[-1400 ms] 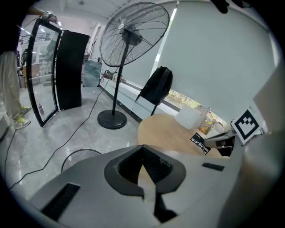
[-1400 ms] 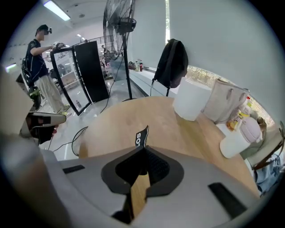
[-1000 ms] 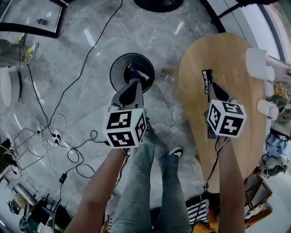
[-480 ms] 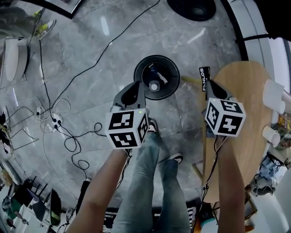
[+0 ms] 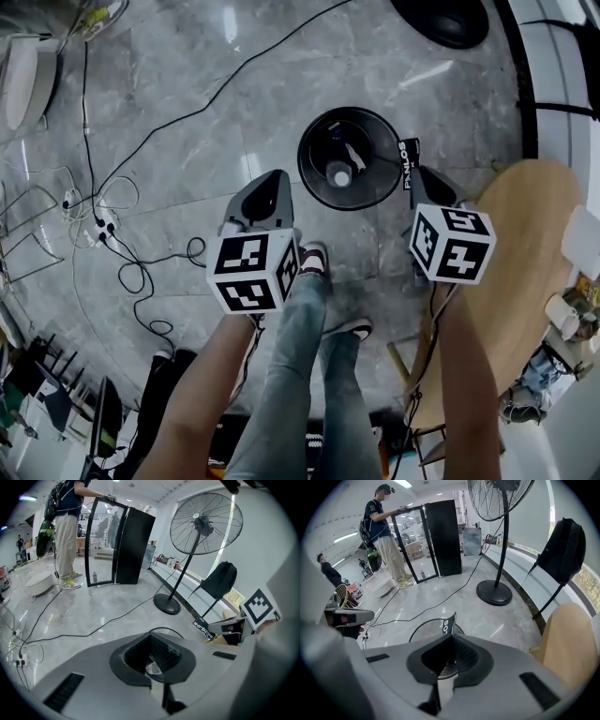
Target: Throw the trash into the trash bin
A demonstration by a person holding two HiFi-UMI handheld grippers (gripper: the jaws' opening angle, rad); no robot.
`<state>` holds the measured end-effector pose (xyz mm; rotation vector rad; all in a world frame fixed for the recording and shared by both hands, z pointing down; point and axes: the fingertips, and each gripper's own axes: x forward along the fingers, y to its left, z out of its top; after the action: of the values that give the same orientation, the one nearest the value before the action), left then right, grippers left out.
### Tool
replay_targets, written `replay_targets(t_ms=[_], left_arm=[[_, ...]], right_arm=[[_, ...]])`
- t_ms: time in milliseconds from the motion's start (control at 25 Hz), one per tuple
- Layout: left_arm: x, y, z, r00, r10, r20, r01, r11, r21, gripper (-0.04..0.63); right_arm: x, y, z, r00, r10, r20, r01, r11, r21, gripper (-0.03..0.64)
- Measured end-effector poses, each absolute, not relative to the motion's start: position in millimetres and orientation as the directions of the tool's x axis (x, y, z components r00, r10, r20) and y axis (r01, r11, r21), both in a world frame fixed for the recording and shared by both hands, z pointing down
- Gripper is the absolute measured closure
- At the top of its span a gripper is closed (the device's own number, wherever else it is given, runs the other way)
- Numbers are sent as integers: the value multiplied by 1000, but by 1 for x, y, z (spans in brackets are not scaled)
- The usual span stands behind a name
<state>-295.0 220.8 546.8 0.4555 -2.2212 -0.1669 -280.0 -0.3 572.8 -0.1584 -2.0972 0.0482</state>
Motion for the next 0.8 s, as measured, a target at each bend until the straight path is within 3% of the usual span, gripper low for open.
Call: replay_targets(t_ms=[400, 560, 800], left_arm=[[-298, 242, 564, -569, -370, 734, -267, 928, 261, 586], [-300, 249, 559, -580, -362, 730, -255, 932, 259, 586], [-295, 248, 552, -589, -359, 724, -258, 933, 252, 586]], right_arm=[[-284, 31, 609, -459, 158, 874, 101, 987, -126, 606], [-286, 37, 606, -466, 164, 870, 114, 986, -125, 505], [-276, 30, 597, -483, 157, 862, 94, 987, -127, 508]])
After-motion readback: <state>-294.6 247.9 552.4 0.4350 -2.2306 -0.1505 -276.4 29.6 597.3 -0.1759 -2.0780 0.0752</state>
